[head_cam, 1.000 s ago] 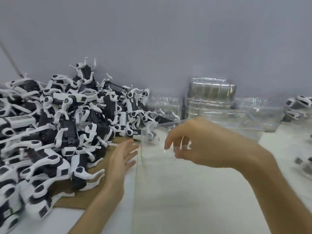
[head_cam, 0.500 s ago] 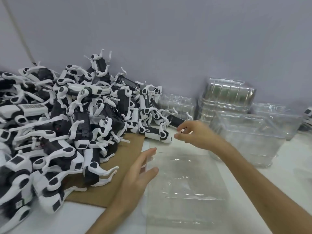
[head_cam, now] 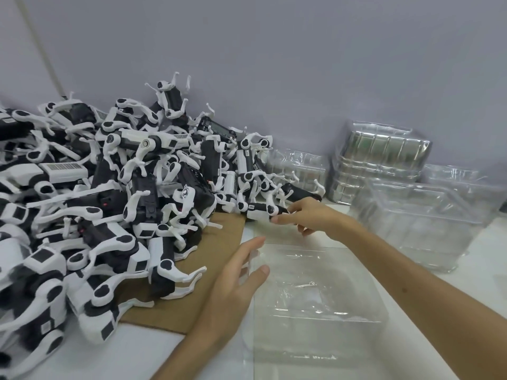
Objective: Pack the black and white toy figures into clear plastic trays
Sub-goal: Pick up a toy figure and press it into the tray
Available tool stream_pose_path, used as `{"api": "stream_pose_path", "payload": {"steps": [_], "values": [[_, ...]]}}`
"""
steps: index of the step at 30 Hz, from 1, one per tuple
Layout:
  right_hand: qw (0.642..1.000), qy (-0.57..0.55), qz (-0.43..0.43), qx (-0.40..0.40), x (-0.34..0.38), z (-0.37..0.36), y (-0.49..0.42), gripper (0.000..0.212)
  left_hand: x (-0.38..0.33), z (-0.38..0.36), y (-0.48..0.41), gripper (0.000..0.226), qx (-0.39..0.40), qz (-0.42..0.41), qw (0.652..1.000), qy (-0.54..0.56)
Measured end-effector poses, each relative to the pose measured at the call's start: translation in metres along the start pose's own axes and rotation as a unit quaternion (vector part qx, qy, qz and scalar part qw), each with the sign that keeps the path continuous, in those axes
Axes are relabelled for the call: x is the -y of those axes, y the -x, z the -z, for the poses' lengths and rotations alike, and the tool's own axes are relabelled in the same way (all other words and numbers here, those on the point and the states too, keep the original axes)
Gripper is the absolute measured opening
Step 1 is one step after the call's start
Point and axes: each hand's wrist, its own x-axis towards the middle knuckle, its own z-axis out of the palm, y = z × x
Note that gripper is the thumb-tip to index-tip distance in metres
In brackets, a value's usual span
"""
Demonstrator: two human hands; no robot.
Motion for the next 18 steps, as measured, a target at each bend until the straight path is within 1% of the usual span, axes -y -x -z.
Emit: {"api": "stream_pose_path", "payload": {"steps": [4,6,8,10,12,15,17,18], "values": [[0.996,-0.046,0.033,-0.071,0.002,0.008,0.022,0.054,-0.002,-0.001,0.003,0.048,-0.008,0.002,1.000,0.003],[0.990,-0.081,0.048,-0.103,0.003,0.015,0.035,0.052,-0.004,0.000,0.005,0.046,-0.017,-0.002,1.000,0.003],[0.980,-0.147,0.065,-0.117,0.005,0.022,0.051,0.042,-0.005,-0.001,0.006,0.043,-0.026,-0.005,1.000,0.006],[0.958,-0.252,0.085,-0.111,0.009,0.029,0.068,0.042,-0.006,-0.001,0.007,0.041,-0.033,-0.005,0.999,0.010],[0.916,-0.373,0.113,-0.100,0.010,0.036,0.086,0.041,-0.005,-0.001,0.007,0.040,-0.036,-0.004,0.999,0.009],[0.832,-0.527,0.151,-0.081,0.004,0.047,0.114,0.035,-0.004,-0.001,0.005,0.039,-0.036,0.001,0.999,0.011],[0.767,-0.620,0.146,-0.074,-0.001,0.051,0.128,0.041,-0.003,-0.001,0.004,0.038,-0.037,0.003,0.999,0.012],[0.740,-0.656,0.131,-0.073,-0.003,0.051,0.133,0.044,-0.003,-0.002,0.004,0.036,-0.037,0.001,0.999,0.009]]}}
